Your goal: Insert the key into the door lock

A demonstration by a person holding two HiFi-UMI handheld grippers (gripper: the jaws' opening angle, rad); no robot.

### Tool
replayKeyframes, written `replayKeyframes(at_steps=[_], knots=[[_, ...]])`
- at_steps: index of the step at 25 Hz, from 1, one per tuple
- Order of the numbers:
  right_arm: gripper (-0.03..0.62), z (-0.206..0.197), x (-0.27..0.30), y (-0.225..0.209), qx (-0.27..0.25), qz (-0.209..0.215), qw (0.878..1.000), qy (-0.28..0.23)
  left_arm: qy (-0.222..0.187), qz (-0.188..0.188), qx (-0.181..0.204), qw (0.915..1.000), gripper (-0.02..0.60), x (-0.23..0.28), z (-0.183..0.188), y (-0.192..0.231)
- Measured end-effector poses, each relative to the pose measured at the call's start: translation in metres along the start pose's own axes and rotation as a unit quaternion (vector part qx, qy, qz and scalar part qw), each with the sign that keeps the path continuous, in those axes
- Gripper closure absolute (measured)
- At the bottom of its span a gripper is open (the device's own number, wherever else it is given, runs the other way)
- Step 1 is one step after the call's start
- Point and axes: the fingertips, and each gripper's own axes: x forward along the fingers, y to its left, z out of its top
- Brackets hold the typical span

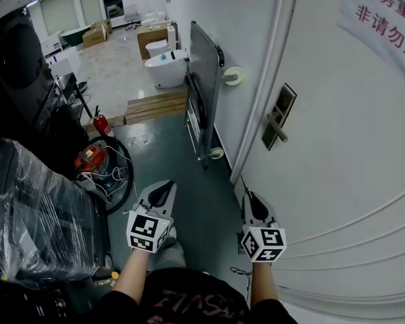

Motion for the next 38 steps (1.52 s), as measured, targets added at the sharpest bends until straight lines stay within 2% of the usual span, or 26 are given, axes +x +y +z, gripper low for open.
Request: replayKeyframes(at_steps=[4, 10, 17, 22, 27, 32, 38], knots=[[0.514, 0.000, 0.025, -0.015, -0.001, -0.025, 1.000, -0.005, -0.011, -0.032, 0.009, 0.9994, 0.569, 0.038, 0.000, 0.008], [0.514, -0.002, 0.076, -0.033, 0.005, -0.069, 0.998, 0.004, -0.005, -0.076, -0.001, 0.9971, 0.568, 0.105, -0.008, 0.038], [0.514, 0.008, 0.141, -0.050, 0.030, -0.135, 0.990, 0.012, 0.012, -0.151, 0.000, 0.9885, 0.569, 0.190, -0.011, 0.074], [0.514, 0.018, 0.174, -0.060, 0.066, -0.194, 0.979, 0.004, 0.015, -0.215, 0.007, 0.9764, 0.568, 0.243, -0.006, 0.092], [0.514, 0.029, 0.196, -0.065, 0.099, -0.248, 0.964, -0.013, 0.015, -0.276, 0.027, 0.9607, 0.569, 0.281, -0.002, 0.102], [0.514, 0.033, 0.209, -0.069, 0.122, -0.291, 0.948, -0.038, 0.009, -0.321, 0.035, 0.9465, 0.568, 0.309, -0.004, 0.109], [0.514, 0.032, 0.206, -0.084, 0.180, -0.336, 0.921, -0.081, -0.001, -0.367, 0.042, 0.9294, 0.569, 0.336, 0.001, 0.100]])
